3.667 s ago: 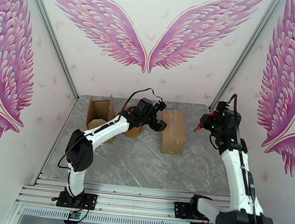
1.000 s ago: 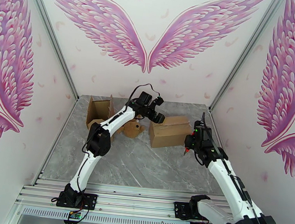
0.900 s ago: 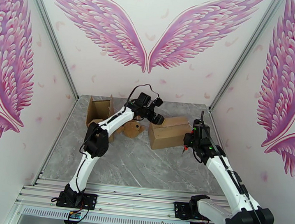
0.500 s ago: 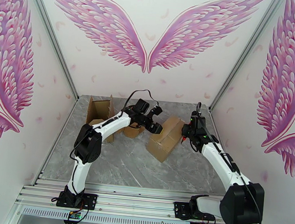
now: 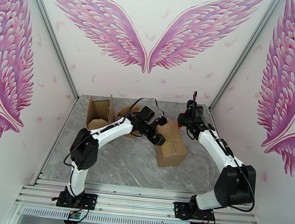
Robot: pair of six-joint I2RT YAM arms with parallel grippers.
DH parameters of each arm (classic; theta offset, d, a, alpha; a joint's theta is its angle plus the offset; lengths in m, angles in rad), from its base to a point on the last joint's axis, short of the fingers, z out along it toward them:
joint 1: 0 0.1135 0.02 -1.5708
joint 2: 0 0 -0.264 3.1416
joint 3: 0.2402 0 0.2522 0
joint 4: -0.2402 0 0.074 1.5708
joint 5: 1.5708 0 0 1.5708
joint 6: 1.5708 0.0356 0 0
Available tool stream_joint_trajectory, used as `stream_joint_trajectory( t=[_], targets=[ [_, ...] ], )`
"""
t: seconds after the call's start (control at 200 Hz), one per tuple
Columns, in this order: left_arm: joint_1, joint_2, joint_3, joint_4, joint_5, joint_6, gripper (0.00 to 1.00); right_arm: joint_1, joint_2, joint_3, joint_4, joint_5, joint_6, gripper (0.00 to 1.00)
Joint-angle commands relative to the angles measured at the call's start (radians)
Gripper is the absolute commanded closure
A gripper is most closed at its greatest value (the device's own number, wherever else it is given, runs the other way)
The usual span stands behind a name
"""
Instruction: Unpack the express box
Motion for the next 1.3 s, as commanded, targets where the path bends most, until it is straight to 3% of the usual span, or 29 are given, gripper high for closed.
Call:
stream_joint_trajectory(
  t=[0.0,0.34,0.46,0.63,0.8,1.024,1.299],
  targets=[
    [-0.029,-0.075,-0.030,0.003,-0.017,0.063,0.11,0.024,0.031,0.086,0.025,-0.141,0.029,0.96],
    [-0.080,-0.087,-0.057,0.008,-0.055,0.055,0.11,0.080,0.251,0.295,-0.027,-0.372,0.038,0.95],
    [-0.084,-0.151,-0.092,0.011,-0.094,0.085,0.11,0.087,0.226,0.327,-0.031,-0.353,0.047,0.94],
    [-0.106,-0.303,-0.184,0.023,-0.194,0.282,0.11,0.066,0.100,0.312,-0.041,-0.272,0.041,0.92],
    [-0.129,-0.358,-0.163,0.006,-0.286,0.457,0.11,-0.049,-0.054,0.182,-0.011,-0.239,0.148,0.90],
    [-0.181,-0.315,-0.127,0.041,-0.379,0.768,0.06,-0.218,-0.301,-0.124,0.085,-0.260,0.301,0.92],
    [-0.222,-0.181,-0.036,0.166,-0.424,0.932,0.01,-0.423,-0.470,-0.444,0.255,-0.353,0.535,0.98]
  ],
)
